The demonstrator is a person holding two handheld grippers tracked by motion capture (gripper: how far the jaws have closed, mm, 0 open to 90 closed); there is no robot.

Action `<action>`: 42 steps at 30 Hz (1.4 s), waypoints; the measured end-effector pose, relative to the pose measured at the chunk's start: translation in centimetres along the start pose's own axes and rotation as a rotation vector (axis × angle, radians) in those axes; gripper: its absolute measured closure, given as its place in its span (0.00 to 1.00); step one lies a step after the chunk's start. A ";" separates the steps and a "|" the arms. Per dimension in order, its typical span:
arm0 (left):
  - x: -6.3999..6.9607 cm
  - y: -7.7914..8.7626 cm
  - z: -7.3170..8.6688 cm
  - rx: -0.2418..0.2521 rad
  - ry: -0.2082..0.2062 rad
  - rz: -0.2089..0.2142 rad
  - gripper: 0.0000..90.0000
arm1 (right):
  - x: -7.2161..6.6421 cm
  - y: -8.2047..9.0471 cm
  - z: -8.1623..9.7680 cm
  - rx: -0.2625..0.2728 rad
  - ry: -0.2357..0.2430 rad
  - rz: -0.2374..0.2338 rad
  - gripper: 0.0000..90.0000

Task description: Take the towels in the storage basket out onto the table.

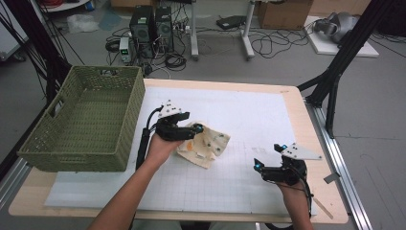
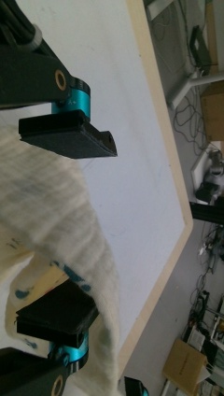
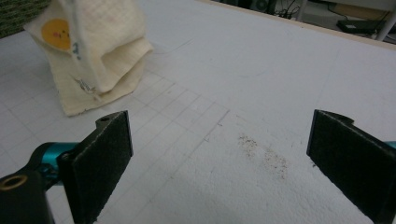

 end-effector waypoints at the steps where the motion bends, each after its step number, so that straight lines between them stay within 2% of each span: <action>1: -0.3 0.1 0.0 -0.004 0.002 -0.012 0.35 | -0.1 -0.1 0.0 -0.001 0.000 -0.001 0.07; 3: -0.7 0.2 -0.2 0.019 0.020 -0.034 0.35 | -0.2 -0.1 0.0 -0.003 0.002 -0.002 0.07; 6: -0.5 -1.0 -0.6 0.017 0.016 -0.033 0.37 | -0.3 -0.2 0.0 -0.004 0.005 -0.005 0.07; 7: 0.2 -2.3 -0.8 0.006 0.020 -0.016 0.37 | -0.3 -0.3 0.0 -0.006 0.011 -0.006 0.07; 8: 0.2 -2.3 -0.8 0.006 0.020 -0.016 0.37 | -0.3 -0.3 0.0 -0.009 0.007 -0.007 0.07; 9: 1.2 -3.8 -1.1 -0.005 0.018 0.013 0.37 | -0.2 -0.3 0.0 -0.008 0.009 -0.004 0.07; 10: 1.2 -3.8 -1.1 -0.005 0.018 0.013 0.37 | -0.2 -0.3 0.0 -0.008 0.009 -0.004 0.07; 11: 2.3 -5.5 -1.4 -0.021 0.005 0.039 0.37 | -0.1 -0.3 0.0 -0.008 0.004 -0.004 0.07; 12: 2.3 -5.5 -1.4 -0.021 0.005 0.039 0.37 | -0.1 -0.2 0.0 -0.007 0.000 -0.004 0.07; 14: 3.4 -6.9 -1.6 -0.026 -0.003 0.057 0.36 | 0.1 -0.1 0.0 -0.003 -0.004 -0.001 0.07; 16: 4.2 -7.5 -1.8 -0.011 0.013 0.085 0.35 | 0.2 -0.1 0.0 0.001 -0.004 0.001 0.07; 17: 4.6 -7.4 -2.0 -0.004 0.004 0.099 0.34 | 0.2 0.0 0.0 -0.001 -0.007 -0.001 0.07; 20: 4.9 -6.5 -2.4 0.002 -0.029 0.124 0.33 | 0.4 0.0 0.0 -0.001 -0.010 0.001 0.07; 21: 4.5 -5.3 -2.8 0.025 -0.030 0.130 0.33 | 0.4 -0.1 0.0 -0.002 -0.012 0.000 0.07; 22: 4.5 -5.3 -2.8 0.025 -0.030 0.130 0.33 | 0.3 -0.1 0.0 -0.001 -0.010 -0.001 0.07; 25: 3.9 -3.4 -3.1 0.041 -0.039 0.133 0.32 | 0.2 -0.1 0.0 -0.003 -0.004 -0.001 0.07; 32: 1.5 1.7 -2.4 0.105 -0.046 0.041 0.32 | 0.1 -0.1 0.0 -0.003 -0.011 -0.005 0.07; 35: 0.5 3.5 -1.3 0.116 -0.040 -0.004 0.31 | 0.1 -0.2 -0.1 -0.003 -0.012 -0.006 0.07; 39: -0.5 5.4 0.5 0.124 -0.011 -0.043 0.29 | 0.0 -0.3 -0.1 -0.004 -0.002 -0.009 0.07; 42: -0.9 6.4 1.7 0.123 -0.005 -0.063 0.27 | -0.1 -0.4 -0.1 -0.003 0.001 -0.008 0.07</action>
Point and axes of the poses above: each handheld gripper's, and its own axes: y roughly backward along the jaws, z roughly out of its underside, x roughly to its right, the point moved 5 cm from there along -y, roughly forward along the jaws, and after that the axes turned 13 degrees about -y, right-handed, at the moved point
